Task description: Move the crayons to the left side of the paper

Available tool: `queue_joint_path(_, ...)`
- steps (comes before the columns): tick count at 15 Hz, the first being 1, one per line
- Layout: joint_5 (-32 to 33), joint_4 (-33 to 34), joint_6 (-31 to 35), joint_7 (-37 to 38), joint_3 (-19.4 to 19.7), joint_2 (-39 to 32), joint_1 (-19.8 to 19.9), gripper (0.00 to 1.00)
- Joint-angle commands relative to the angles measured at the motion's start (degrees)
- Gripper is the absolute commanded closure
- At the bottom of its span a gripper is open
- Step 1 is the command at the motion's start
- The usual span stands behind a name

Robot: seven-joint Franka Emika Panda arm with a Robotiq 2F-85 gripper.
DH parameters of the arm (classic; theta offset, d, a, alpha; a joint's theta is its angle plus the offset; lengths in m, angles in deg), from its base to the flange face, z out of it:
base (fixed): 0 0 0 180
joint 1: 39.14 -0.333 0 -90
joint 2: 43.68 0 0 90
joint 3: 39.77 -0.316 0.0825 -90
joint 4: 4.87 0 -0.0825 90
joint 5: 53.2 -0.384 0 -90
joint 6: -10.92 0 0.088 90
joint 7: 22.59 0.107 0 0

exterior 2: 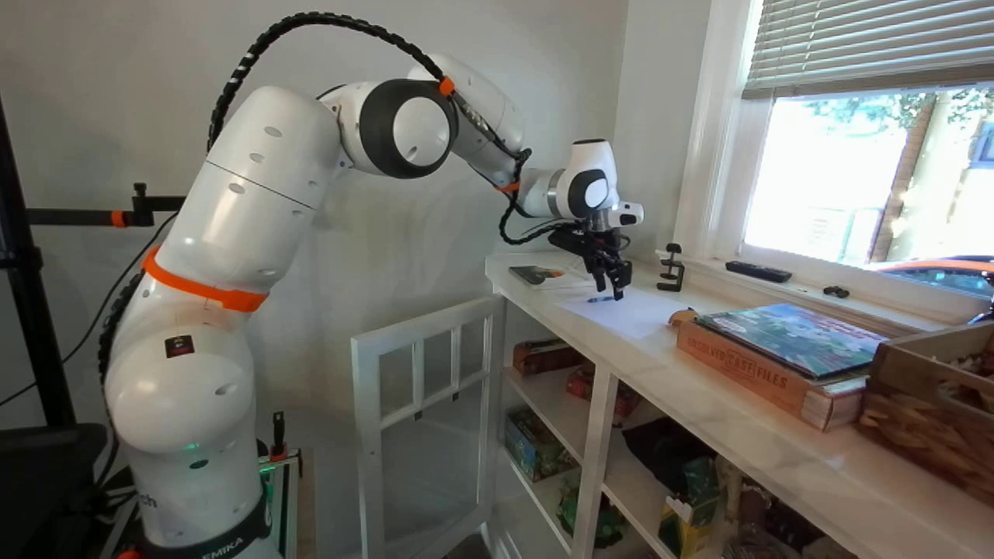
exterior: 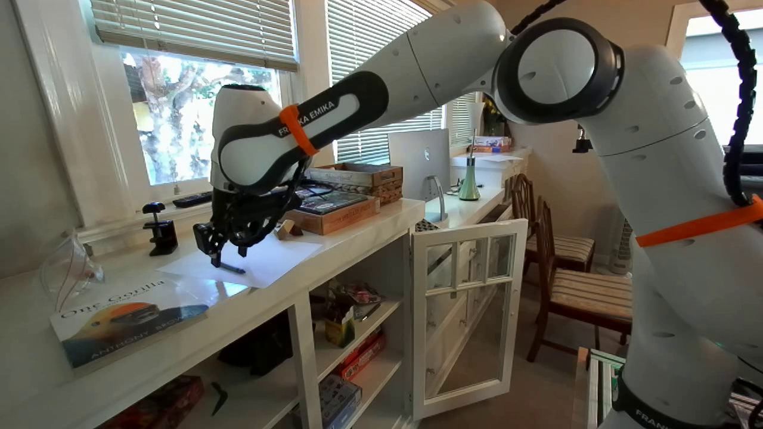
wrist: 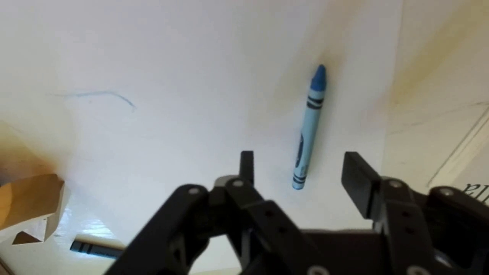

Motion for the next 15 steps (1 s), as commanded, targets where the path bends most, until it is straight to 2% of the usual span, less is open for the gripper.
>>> queue_joint_path(1, -0.9, 0.4, 0.2, -0.3, 0.6, 0.1, 0.3, 0.06)
queue_joint_path(2, -0.9, 0.9, -0.5, 0.6, 1.0, 0.1, 0.4, 0.0)
queue_joint_path(6, -0.5, 3.1, -3.0, 3.6, 3.1, -0.5, 0.8, 0.0)
queue_joint_path(12, 0.6, 4.0, -1.6, -6.9, 3.6, -1.3, 4.3, 0.0)
queue_joint_path(15, 0.0, 5.3, -1.5, -15.3, 3.0, -2.0, 6.9, 0.0)
